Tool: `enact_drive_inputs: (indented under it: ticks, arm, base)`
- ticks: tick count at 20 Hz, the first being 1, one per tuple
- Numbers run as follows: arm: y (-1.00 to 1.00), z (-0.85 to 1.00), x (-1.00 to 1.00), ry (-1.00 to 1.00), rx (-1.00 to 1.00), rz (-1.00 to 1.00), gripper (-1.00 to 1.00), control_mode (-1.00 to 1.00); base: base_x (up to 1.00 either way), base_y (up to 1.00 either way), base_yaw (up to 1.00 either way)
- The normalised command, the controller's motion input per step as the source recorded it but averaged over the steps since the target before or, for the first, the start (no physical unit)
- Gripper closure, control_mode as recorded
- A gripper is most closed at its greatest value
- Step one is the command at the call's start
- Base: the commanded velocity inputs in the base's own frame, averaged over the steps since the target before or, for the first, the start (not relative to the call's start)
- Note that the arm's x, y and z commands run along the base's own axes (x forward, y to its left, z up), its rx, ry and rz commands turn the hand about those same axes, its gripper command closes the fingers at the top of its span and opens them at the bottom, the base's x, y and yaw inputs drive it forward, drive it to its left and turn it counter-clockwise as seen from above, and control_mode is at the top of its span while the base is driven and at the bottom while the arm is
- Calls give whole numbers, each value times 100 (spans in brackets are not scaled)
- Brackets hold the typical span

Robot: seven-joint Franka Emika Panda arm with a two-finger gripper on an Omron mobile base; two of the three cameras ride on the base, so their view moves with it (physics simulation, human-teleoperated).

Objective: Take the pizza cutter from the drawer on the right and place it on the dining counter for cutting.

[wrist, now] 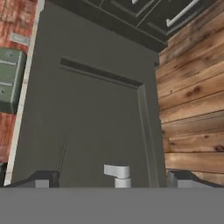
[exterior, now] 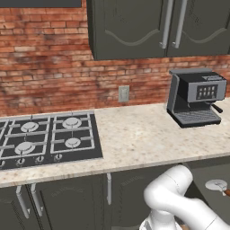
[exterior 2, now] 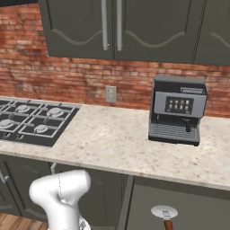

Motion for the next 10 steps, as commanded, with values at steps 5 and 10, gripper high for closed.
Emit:
enact_drive_inputs:
  ticks: [5,10]
  arm:
    - [-26,63,-70,0,0,-4,-100,-100]
    - [0,90,-32,2,0,-6,-100,-100]
  base:
    - [0,0,0]
    - [0,0,0]
